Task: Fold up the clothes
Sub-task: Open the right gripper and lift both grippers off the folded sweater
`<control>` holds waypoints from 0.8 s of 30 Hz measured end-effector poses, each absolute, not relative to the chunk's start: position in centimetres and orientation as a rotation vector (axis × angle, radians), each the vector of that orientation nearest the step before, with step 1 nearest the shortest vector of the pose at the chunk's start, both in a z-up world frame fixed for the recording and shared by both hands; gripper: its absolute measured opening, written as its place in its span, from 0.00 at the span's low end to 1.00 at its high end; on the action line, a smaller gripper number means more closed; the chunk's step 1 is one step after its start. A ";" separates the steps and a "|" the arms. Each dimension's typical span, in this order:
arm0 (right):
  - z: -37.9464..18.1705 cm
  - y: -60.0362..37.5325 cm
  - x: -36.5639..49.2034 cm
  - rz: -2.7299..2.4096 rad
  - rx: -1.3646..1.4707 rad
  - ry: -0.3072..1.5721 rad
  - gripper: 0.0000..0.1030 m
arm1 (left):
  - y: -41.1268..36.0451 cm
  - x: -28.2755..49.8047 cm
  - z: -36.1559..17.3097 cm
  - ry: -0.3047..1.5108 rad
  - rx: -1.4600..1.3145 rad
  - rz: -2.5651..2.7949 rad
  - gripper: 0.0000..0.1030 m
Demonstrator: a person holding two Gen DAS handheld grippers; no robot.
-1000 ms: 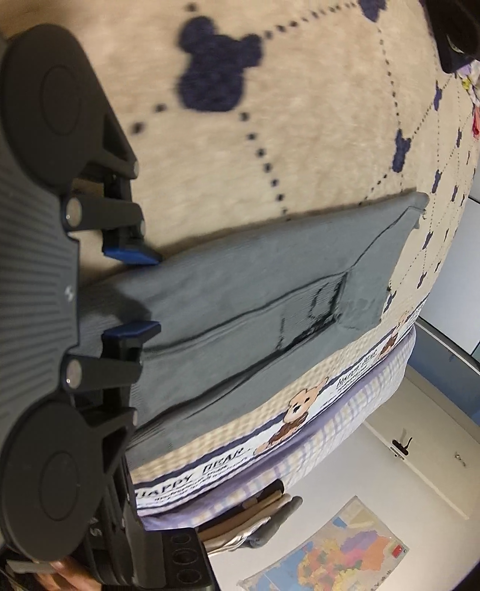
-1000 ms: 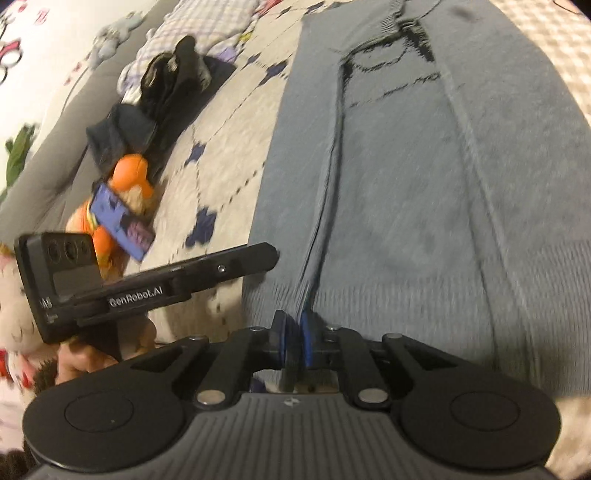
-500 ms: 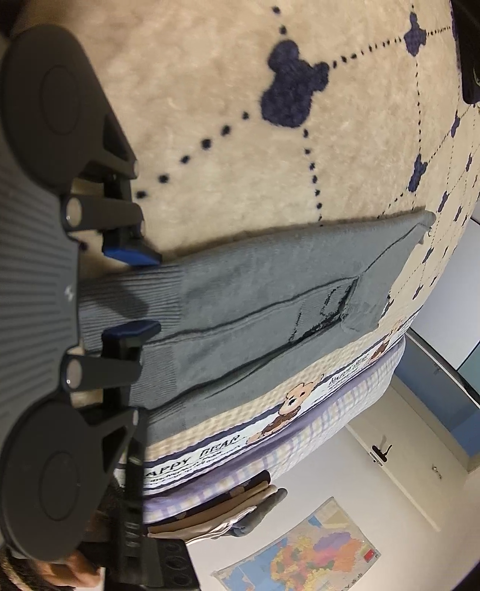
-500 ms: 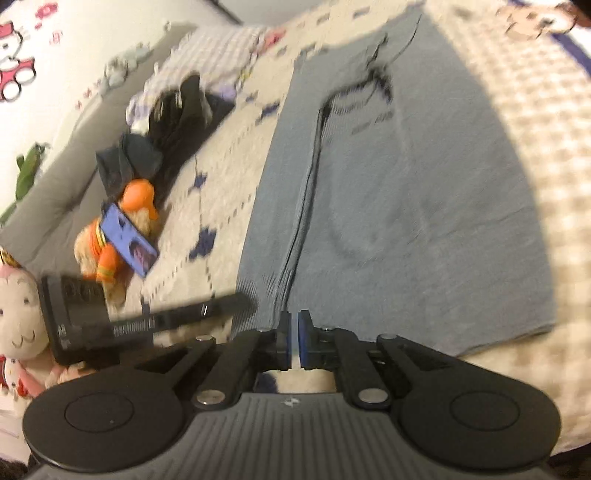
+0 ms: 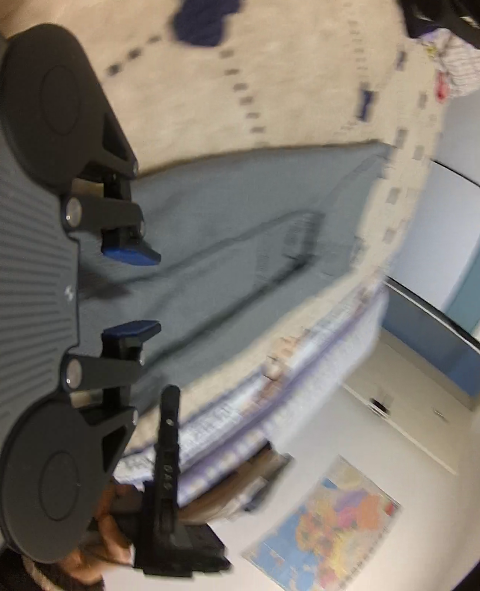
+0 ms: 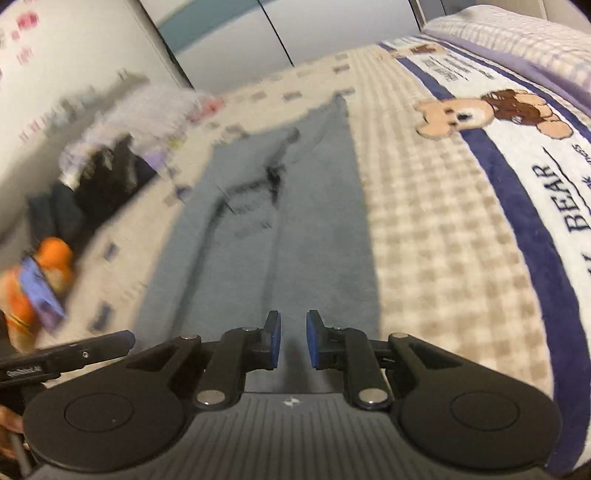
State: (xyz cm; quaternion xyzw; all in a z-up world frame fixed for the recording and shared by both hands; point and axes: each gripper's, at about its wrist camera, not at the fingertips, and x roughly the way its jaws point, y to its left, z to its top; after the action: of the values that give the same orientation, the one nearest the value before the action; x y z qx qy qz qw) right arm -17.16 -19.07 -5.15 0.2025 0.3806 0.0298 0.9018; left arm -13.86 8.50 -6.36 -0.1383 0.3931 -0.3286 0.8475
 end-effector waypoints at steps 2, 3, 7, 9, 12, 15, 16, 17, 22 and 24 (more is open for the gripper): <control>-6.2 -18.8 -17.9 0.068 0.420 0.803 0.18 | 8.3 -15.0 -6.7 0.816 -0.268 -0.700 0.31; -6.6 -18.7 -18.6 0.076 0.425 0.793 0.18 | 8.4 -15.6 -6.8 0.805 -0.260 -0.707 0.31; -7.2 -19.0 -21.0 0.091 0.451 0.758 0.18 | 9.2 -17.3 -6.5 0.817 -0.268 -0.720 0.32; -7.3 -19.5 -21.8 0.093 0.495 0.758 0.18 | 9.7 -18.0 -6.4 0.809 -0.278 -0.717 0.32; -7.2 -19.7 -23.1 0.088 0.546 0.756 0.18 | 10.5 -19.0 -6.3 0.797 -0.297 -0.696 0.33; -6.7 -19.6 -24.3 0.071 0.558 0.749 0.19 | 11.1 -19.6 -5.8 0.792 -0.303 -0.649 0.35; -6.6 -19.6 -24.6 0.065 0.556 0.745 0.21 | 11.3 -19.8 -5.5 0.790 -0.301 -0.631 0.36; -6.4 -19.6 -24.8 0.060 0.551 0.742 0.25 | 11.5 -19.9 -5.3 0.788 -0.300 -0.611 0.40; -5.6 -20.0 -25.2 0.040 0.523 0.721 0.31 | 13.1 -19.8 -5.3 0.797 -0.341 -0.557 0.46; -5.5 -20.5 -25.2 0.025 0.534 0.709 0.33 | 13.3 -19.7 -5.6 0.810 -0.354 -0.543 0.46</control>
State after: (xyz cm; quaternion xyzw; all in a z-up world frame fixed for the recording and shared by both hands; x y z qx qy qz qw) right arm -25.15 -20.52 -5.47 0.2584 0.3431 0.0122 0.9030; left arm -19.69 13.30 -5.63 -0.1691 0.3871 -0.2595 0.8685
